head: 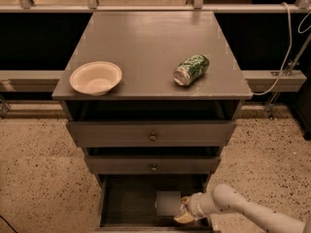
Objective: Place blue plastic bottle into bottom drawer
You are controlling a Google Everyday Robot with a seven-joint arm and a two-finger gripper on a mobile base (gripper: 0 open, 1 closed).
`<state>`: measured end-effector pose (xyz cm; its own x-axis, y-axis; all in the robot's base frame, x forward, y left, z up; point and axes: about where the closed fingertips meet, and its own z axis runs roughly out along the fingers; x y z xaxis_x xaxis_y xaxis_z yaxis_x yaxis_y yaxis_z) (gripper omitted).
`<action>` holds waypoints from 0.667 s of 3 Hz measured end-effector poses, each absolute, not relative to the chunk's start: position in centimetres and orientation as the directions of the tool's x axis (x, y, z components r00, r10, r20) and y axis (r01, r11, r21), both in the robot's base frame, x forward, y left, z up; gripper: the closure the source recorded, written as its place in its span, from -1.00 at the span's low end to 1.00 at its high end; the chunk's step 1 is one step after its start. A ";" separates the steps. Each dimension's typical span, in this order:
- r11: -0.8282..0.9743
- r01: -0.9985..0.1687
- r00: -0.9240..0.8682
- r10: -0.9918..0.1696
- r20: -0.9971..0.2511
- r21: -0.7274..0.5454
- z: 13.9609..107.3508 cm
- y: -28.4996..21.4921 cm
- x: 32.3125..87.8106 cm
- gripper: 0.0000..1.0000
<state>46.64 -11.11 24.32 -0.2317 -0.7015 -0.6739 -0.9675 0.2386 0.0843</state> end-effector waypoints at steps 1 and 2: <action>0.243 -0.963 -0.254 -0.678 -0.690 0.115 21.7 -12.0 48.7 1.00; 0.272 -0.956 -0.266 -0.656 -0.706 0.107 20.7 -12.2 50.3 1.00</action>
Offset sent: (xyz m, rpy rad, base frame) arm 0.0645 -0.0161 -0.0456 0.0688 -0.0328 -0.1039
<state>50.33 -12.16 20.70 -0.2660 -0.6562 -0.7061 -0.9563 0.2719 0.1075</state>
